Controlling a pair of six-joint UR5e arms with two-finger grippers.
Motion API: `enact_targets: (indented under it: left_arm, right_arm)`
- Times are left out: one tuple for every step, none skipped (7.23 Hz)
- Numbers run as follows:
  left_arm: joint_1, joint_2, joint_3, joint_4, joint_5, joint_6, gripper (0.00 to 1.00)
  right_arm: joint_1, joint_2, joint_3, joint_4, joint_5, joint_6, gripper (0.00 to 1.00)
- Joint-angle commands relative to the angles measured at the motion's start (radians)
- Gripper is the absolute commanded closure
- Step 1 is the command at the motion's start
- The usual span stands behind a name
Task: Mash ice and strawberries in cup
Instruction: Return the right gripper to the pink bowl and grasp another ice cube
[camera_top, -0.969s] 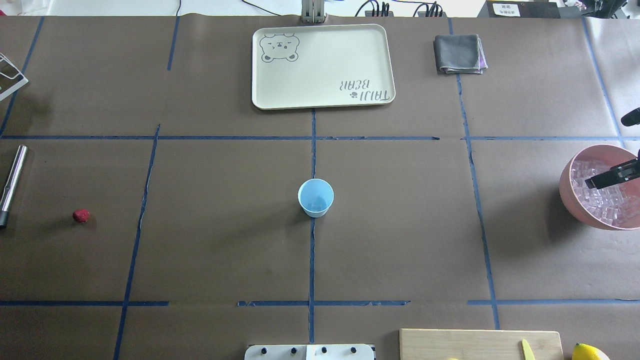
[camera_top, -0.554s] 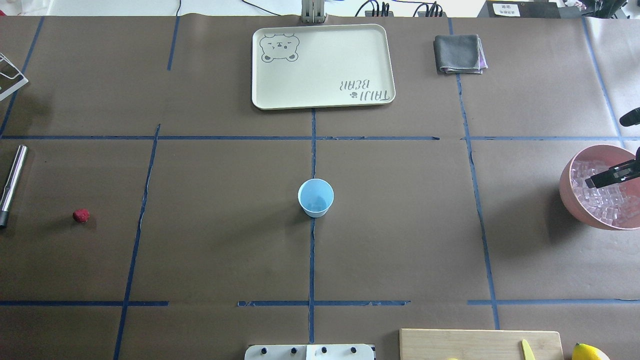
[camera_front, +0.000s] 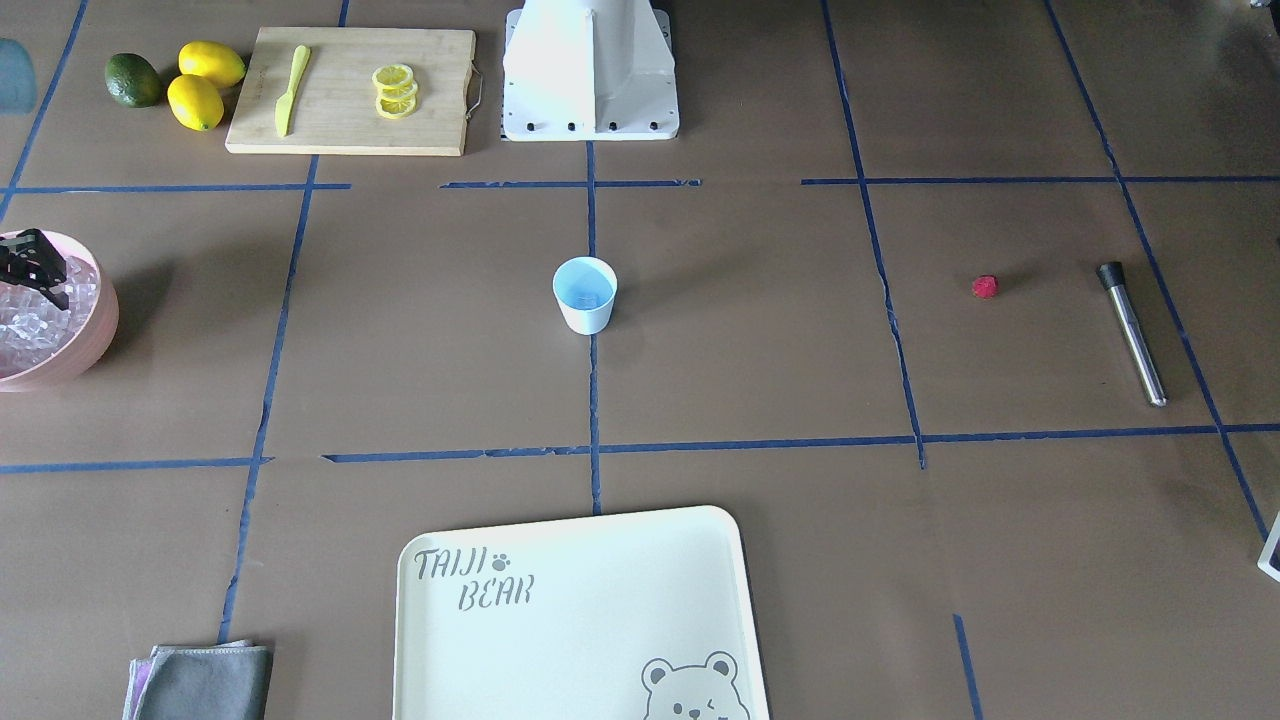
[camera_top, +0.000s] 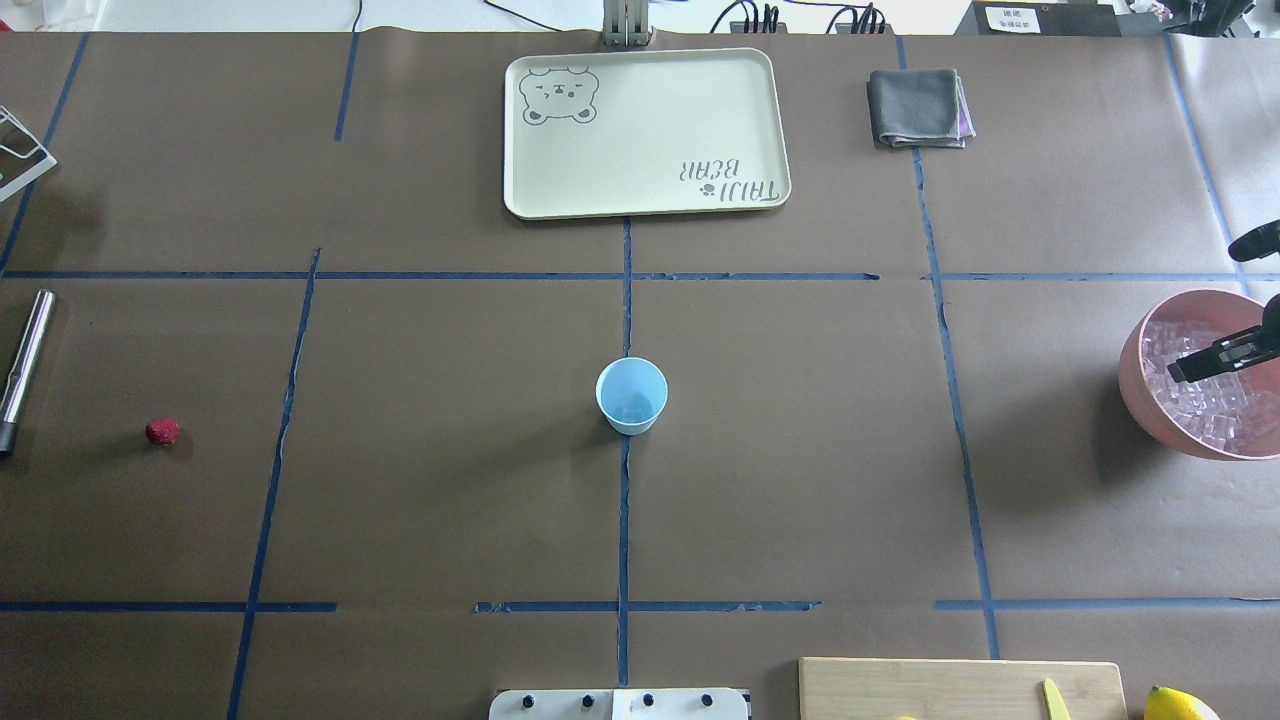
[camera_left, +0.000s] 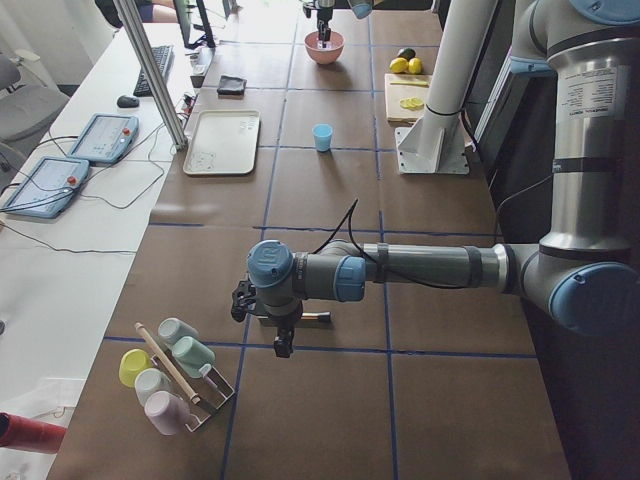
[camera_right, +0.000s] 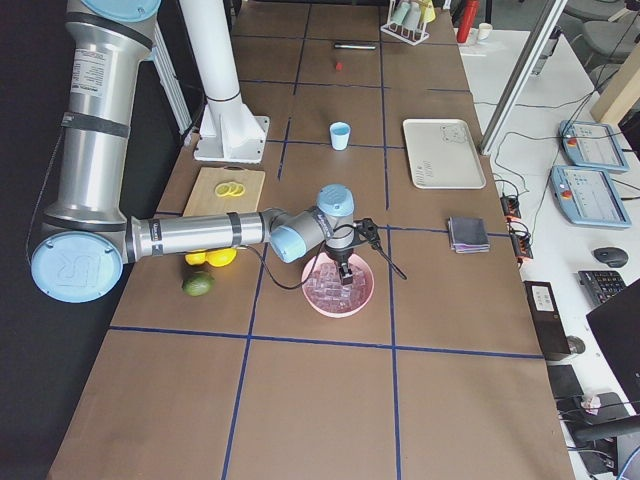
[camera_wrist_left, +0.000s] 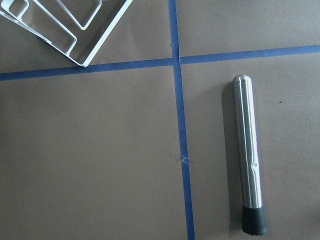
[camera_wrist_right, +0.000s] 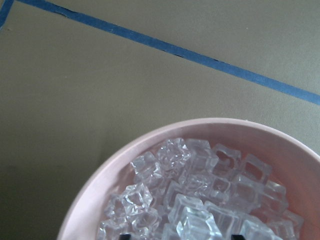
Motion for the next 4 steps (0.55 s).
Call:
enact_targets:
  left_arm:
    - [0.0,0.0,0.0,-0.001,0.0,0.0,0.0]
    - [0.0,0.0,0.0,0.001,0.0,0.0,0.0]
    - [0.0,0.0,0.0,0.001,0.0,0.0,0.0]
    - [0.0,0.0,0.0,0.001,0.0,0.0,0.0]
  right_arm:
    - [-0.011,0.003,-0.006,0.0,-0.013,-0.002,0.3]
    - [-0.015,0.003,-0.011,0.002,-0.014,-0.002,0.31]
    - [-0.017,0.004,-0.011,0.002,-0.015,-0.002,0.33]
    - [-0.016,0.004,-0.012,0.002,-0.021,-0.002,0.34]
